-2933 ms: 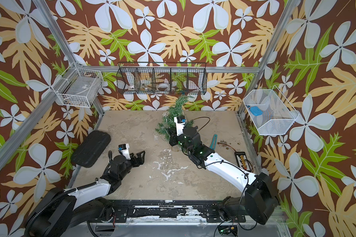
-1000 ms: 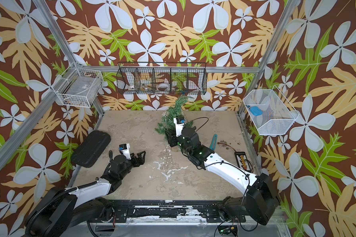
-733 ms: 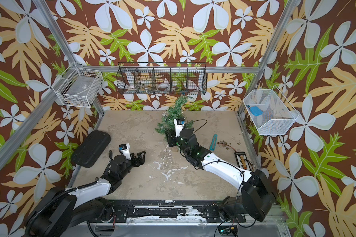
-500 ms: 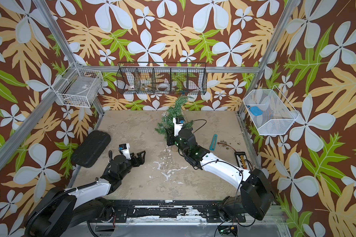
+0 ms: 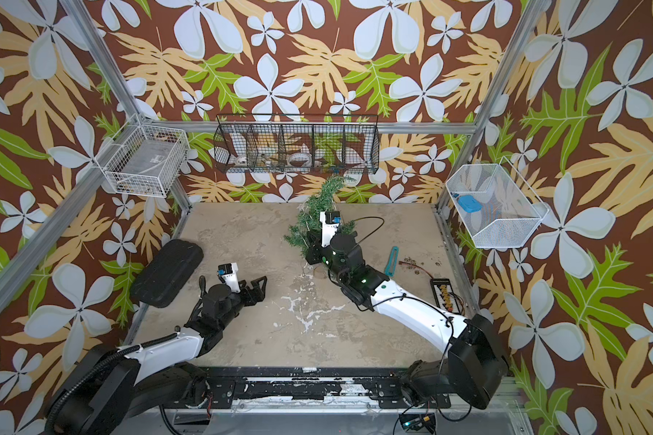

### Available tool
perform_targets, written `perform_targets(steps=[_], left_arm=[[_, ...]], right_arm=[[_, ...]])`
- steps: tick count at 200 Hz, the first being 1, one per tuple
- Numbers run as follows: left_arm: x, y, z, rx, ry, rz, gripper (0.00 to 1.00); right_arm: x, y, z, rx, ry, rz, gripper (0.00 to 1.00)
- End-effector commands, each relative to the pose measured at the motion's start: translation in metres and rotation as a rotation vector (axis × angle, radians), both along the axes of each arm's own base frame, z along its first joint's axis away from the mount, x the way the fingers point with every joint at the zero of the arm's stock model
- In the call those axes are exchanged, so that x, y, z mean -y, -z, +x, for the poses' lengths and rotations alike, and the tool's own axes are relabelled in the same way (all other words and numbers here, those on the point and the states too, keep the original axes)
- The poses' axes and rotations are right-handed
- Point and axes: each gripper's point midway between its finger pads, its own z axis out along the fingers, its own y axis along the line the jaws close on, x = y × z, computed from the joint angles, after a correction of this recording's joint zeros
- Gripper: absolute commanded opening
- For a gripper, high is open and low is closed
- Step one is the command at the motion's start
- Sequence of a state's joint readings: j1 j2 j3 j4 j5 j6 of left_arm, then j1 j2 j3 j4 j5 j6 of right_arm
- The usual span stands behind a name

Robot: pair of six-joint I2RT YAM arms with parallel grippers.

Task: Remove string lights from the small christmas tree
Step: Pick up the light string from the Christmas tree.

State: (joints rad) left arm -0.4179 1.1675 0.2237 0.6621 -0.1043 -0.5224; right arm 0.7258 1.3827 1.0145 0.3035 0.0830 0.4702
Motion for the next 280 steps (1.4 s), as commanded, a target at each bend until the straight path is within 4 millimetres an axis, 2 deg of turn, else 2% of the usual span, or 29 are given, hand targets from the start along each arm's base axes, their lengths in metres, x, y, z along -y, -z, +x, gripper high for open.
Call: perform_targets(steps=[1,54,102,176,201,224,250,280], left_arm=[[0.0,-0.006,0.003,0.022,-0.003,0.001,0.92],[0.0,-0.005,0.003,0.019,-0.004,0.001,0.92],[-0.001,-0.005,0.003,0.019,-0.006,0.002,0.92],[-0.001,-0.003,0.004,0.014,-0.008,0.007,0.92],[-0.002,-0.003,0.003,0.012,-0.013,0.012,0.92],[-0.003,-0.002,0.003,0.012,-0.015,0.015,0.92],[-0.004,-0.002,0.002,0.011,-0.018,0.017,0.92],[-0.004,-0.001,0.001,0.01,-0.018,0.015,0.92]], right_arm=[[-0.005,-0.015,-0.004,0.016,-0.031,0.018,0.0],[-0.02,-0.056,-0.011,0.056,-0.125,0.059,0.0],[-0.036,-0.096,-0.036,0.089,-0.29,0.105,0.0],[-0.019,-0.163,-0.078,0.191,-0.386,0.125,0.0],[-0.002,-0.186,-0.087,0.24,-0.347,0.118,0.0],[0.023,-0.194,-0.09,0.278,-0.244,0.087,0.0],[0.061,-0.192,-0.089,0.304,-0.093,0.038,0.0],[0.109,-0.173,-0.072,0.251,0.036,0.035,0.0]])
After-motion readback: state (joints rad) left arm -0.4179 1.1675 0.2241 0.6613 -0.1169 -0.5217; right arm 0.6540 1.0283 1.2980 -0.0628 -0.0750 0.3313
